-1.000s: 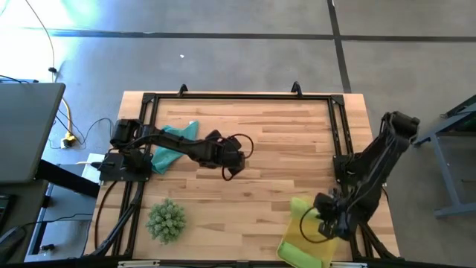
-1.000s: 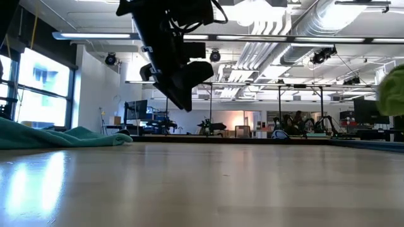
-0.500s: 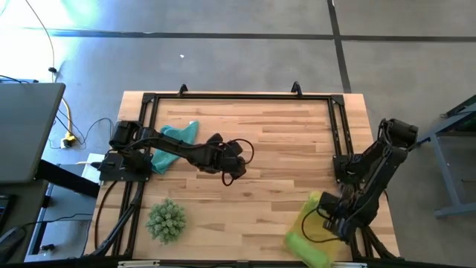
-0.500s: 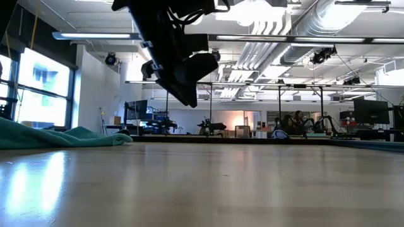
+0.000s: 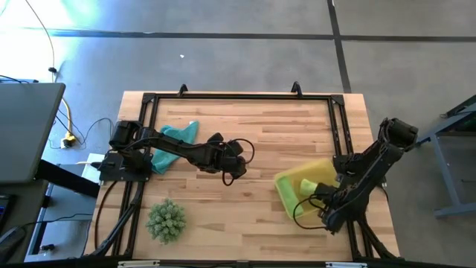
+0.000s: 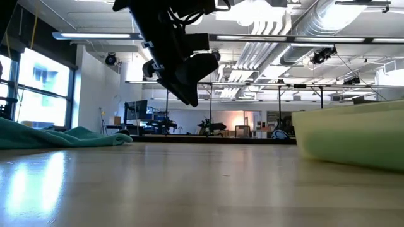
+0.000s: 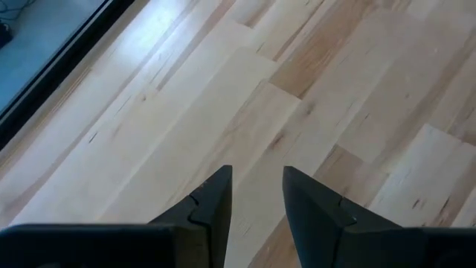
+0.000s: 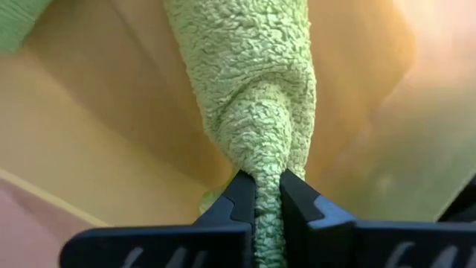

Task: Roll microfiber towels into tight, uniform cylinder then place into a basket
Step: Put the light green microfiber cloth into the yellow bin

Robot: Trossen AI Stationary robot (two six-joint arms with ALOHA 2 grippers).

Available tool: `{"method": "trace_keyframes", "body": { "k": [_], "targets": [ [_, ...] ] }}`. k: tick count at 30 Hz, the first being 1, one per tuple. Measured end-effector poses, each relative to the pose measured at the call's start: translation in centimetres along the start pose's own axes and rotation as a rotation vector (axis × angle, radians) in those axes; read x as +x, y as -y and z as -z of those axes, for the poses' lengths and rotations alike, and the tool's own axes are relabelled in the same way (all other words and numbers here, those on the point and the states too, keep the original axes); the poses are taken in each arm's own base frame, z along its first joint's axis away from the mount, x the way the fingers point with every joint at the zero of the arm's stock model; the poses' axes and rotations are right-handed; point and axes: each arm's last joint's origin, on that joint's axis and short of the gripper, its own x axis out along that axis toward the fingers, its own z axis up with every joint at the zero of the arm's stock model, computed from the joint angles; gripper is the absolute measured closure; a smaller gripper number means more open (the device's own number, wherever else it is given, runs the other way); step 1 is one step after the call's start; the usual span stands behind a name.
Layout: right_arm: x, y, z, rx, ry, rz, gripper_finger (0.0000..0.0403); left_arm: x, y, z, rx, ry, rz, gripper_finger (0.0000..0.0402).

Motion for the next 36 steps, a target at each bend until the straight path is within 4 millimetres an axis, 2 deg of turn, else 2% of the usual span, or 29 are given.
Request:
{"method": "trace_keyframes", "body": {
  "k": [6, 10, 14, 18, 22, 30, 36],
  "targets": [
    [-1.1, -0.8, -0.5, 0.15, 0.024, -0.067, 0.0396, 0.0, 0.0, 0.0, -0.002, 0.0, 0.004, 0.0293],
    [-1.3, 0.1, -0.6, 0.201, 0.081, 0.028, 0.0396, 0.0, 0.0, 0.0, -0.003, 0.001, 0.004, 0.0293],
    [-1.3, 1.3, -0.9, 0.402, 0.115, 0.14, 0.0396, 0.0, 0.0, 0.0, -0.007, -0.003, 0.011, 0.0293],
    [-0.7, 0.9, -1.1, 0.565, 0.047, 0.096, 0.0396, 0.0, 0.1, 0.0, -0.003, -0.011, 0.024, 0.0293],
    [-0.3, 0.4, -1.5, 0.598, 0.012, 0.034, 0.0396, 0.0, 0.1, 0.0, -0.003, -0.011, 0.024, 0.0293],
    [-0.1, 0.4, -3.1, 0.668, 0.095, 0.004, 0.0394, 0.0, 0.1, 0.0, -0.002, -0.011, 0.024, 0.0293],
    [0.0, -0.3, -4.5, 0.725, 0.103, -0.099, 0.0382, 0.0, 0.1, 0.0, -0.002, -0.011, 0.024, 0.0293]
  ]
}}
